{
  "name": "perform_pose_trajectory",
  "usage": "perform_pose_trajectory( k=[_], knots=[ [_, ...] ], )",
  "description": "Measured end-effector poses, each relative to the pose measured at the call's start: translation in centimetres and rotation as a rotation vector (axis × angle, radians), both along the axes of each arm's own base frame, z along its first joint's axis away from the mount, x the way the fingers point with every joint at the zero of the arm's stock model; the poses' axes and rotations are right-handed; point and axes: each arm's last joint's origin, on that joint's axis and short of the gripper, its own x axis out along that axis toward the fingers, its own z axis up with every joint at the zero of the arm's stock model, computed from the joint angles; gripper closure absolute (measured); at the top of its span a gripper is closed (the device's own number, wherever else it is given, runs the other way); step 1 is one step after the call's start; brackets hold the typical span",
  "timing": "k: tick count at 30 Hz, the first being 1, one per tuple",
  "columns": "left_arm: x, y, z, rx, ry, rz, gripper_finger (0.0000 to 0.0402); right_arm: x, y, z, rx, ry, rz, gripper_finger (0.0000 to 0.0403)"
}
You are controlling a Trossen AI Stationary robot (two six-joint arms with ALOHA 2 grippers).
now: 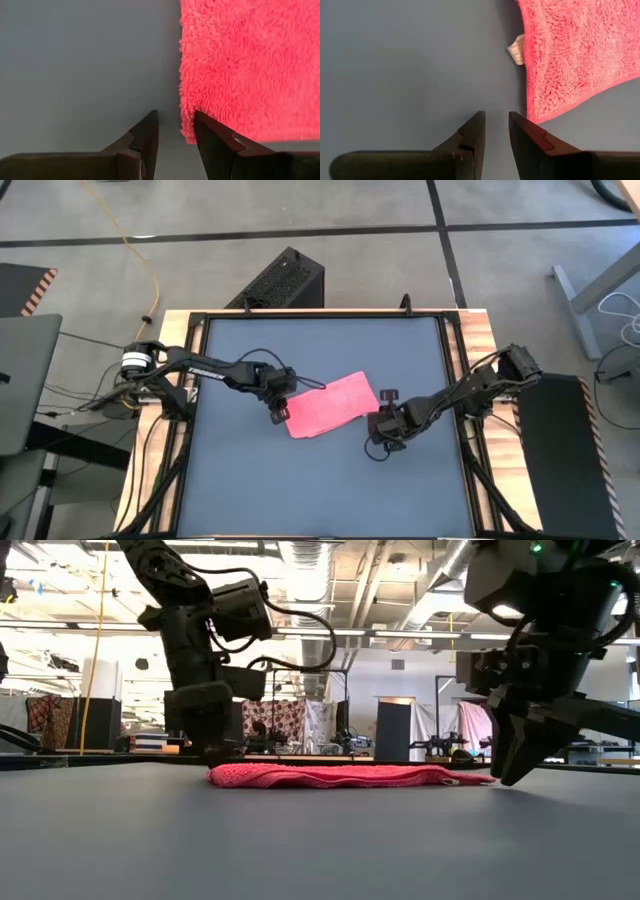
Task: Roll towel
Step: Fold the microfiber towel
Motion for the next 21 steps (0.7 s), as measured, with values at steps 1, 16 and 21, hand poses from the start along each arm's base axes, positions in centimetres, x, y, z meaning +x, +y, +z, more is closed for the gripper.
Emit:
perform_pose_trajectory(
  k=[1,16,21],
  knots=[
    [0.1,0.1,-0.1,-0.021,-0.004,-0.011,0.0287,-0.1,0.2,0.0,-0.001,0.006,0.004,0.029],
    [-0.2,0.0,-0.7,-0.05,0.053,-0.07,0.0389,-0.6,-3.7,7.2,0.068,-0.33,0.026,0.029],
    [-0.2,0.0,-0.7,-0.056,0.051,-0.065,0.04,0.6,-9.9,6.9,0.222,-0.36,0.05,0.029]
  ],
)
